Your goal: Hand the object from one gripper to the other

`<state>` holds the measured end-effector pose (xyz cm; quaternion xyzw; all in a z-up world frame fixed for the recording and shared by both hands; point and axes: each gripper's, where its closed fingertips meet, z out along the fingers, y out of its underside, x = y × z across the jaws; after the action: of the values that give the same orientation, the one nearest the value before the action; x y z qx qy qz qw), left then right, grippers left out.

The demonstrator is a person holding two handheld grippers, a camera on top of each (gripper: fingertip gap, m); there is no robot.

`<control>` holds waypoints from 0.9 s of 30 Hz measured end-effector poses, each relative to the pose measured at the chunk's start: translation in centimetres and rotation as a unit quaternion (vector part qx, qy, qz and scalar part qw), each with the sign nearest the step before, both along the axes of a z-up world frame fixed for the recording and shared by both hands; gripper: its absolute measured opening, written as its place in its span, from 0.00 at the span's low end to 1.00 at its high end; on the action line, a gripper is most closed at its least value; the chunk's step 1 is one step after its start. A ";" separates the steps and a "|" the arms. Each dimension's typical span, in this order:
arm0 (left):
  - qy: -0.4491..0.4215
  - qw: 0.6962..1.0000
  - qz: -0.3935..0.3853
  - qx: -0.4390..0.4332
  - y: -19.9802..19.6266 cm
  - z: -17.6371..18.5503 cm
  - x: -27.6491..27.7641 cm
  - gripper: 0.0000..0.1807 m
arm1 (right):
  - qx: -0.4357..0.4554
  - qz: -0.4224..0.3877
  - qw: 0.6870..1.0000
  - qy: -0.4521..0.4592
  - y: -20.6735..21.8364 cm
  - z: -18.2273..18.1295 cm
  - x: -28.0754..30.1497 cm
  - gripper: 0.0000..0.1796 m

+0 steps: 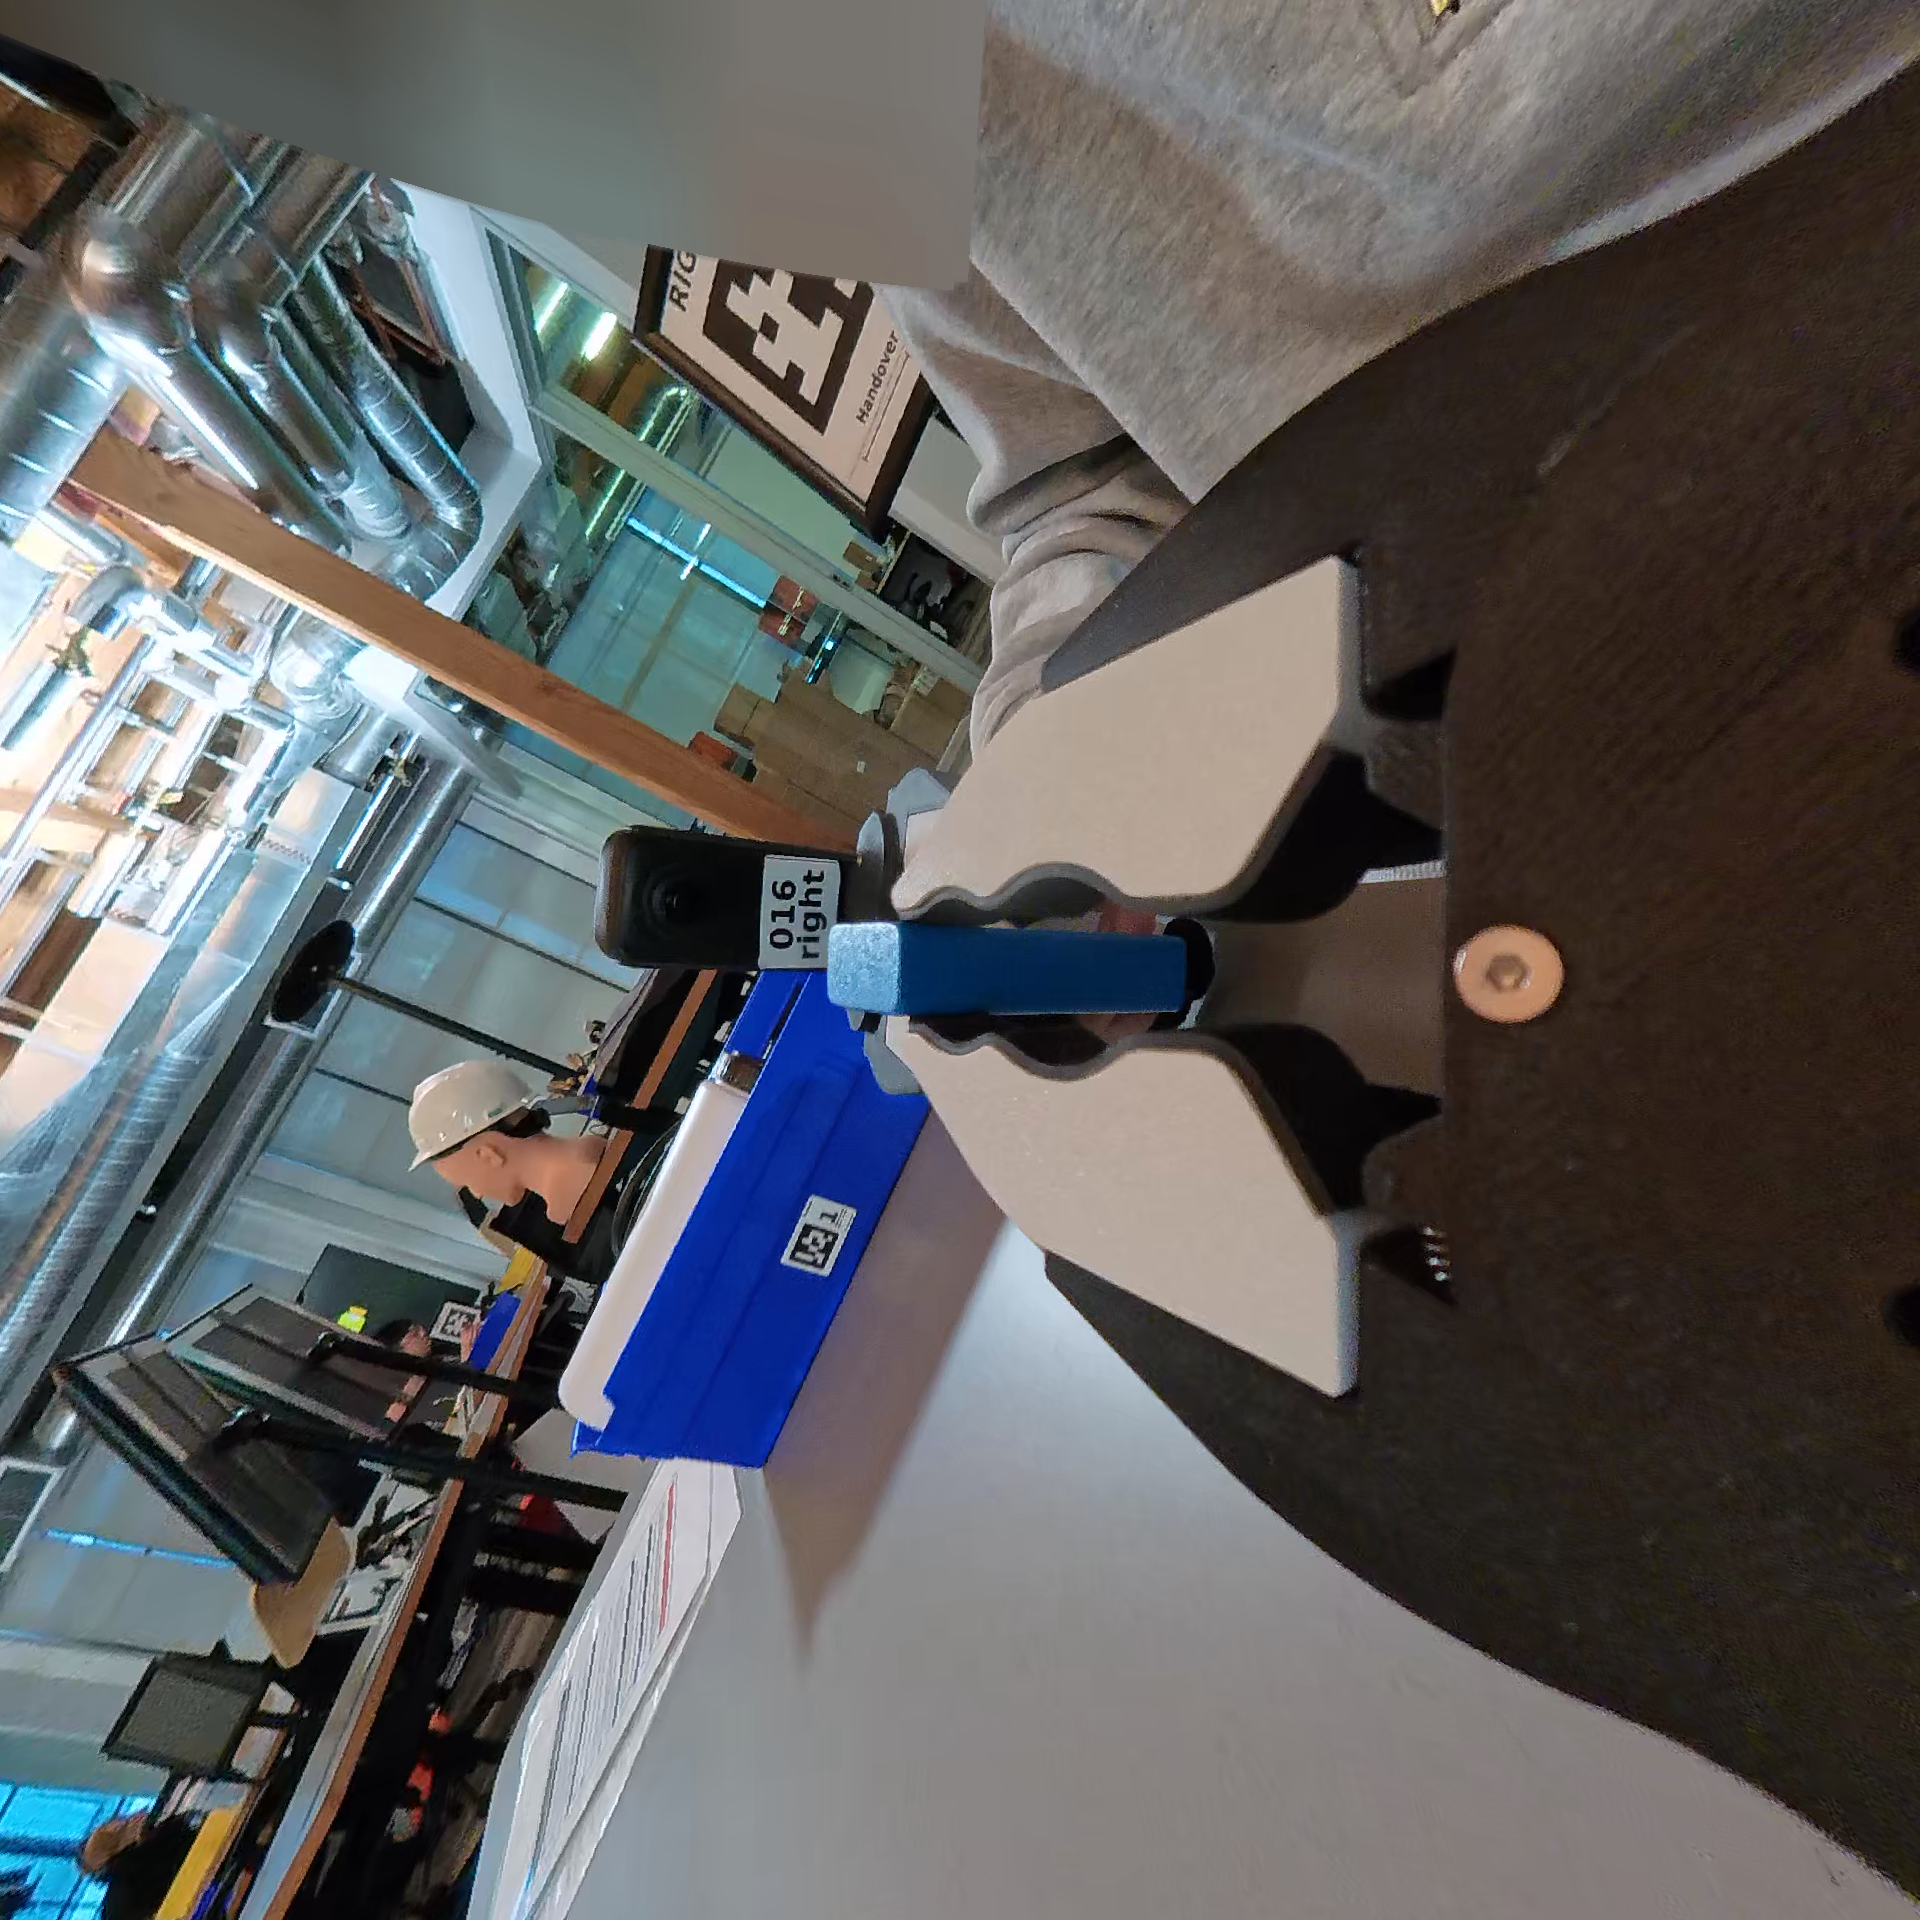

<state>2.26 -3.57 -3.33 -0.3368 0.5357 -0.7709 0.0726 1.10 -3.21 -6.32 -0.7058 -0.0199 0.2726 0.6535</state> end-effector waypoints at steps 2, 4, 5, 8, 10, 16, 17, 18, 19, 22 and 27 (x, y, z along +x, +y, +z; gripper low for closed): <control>-0.001 1.000 0.013 -0.003 0.4 0.0 0.2 0.09 | -0.003 -0.018 1.000 0.004 0.2 -0.1 0.6 0.20; 0.002 1.000 0.023 -0.005 0.8 0.0 0.4 0.09 | -0.003 -0.038 0.999 0.002 0.2 0.0 1.2 0.24; 0.005 1.000 0.030 -0.007 1.0 0.0 0.6 0.09 | -0.005 -0.049 0.999 -0.007 0.3 -0.1 1.4 0.26; 0.015 0.998 0.053 -0.011 1.6 -0.4 1.0 0.09 | -0.026 -0.101 0.992 -0.071 0.4 -0.5 2.3 0.27; 0.021 0.997 0.066 -0.011 1.9 -0.6 1.3 0.09 | -0.040 -0.136 0.983 -0.117 0.6 -0.9 2.6 0.24; 0.026 0.998 0.064 0.009 1.4 -1.3 1.4 0.09 | -0.053 -0.136 0.978 -0.148 1.4 -1.5 0.9 0.22; 0.024 0.998 0.065 0.009 1.4 -1.3 1.4 0.09 | -0.053 -0.139 0.978 -0.150 1.4 -1.5 1.0 0.23; 0.023 0.997 0.071 0.011 1.6 -1.3 1.4 0.09 | -0.054 -0.144 0.976 -0.152 1.3 -1.5 1.2 0.23; 0.021 0.997 0.078 0.012 1.7 -1.3 1.5 0.09 | -0.054 -0.153 0.975 -0.155 1.1 -1.4 1.6 0.23; 0.019 0.996 0.091 0.003 2.3 -1.1 1.7 0.09 | -0.050 -0.179 0.970 -0.156 0.8 -1.1 2.7 0.23; 0.029 0.997 0.063 -0.029 2.0 -1.0 1.5 0.09 | -0.031 -0.157 0.979 -0.129 0.9 -0.7 2.2 0.22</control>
<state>3.79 -1.54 -4.36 -0.3945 0.4925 -0.7699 0.0957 3.28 -2.35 -7.07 -0.7491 0.0157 0.0741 0.6581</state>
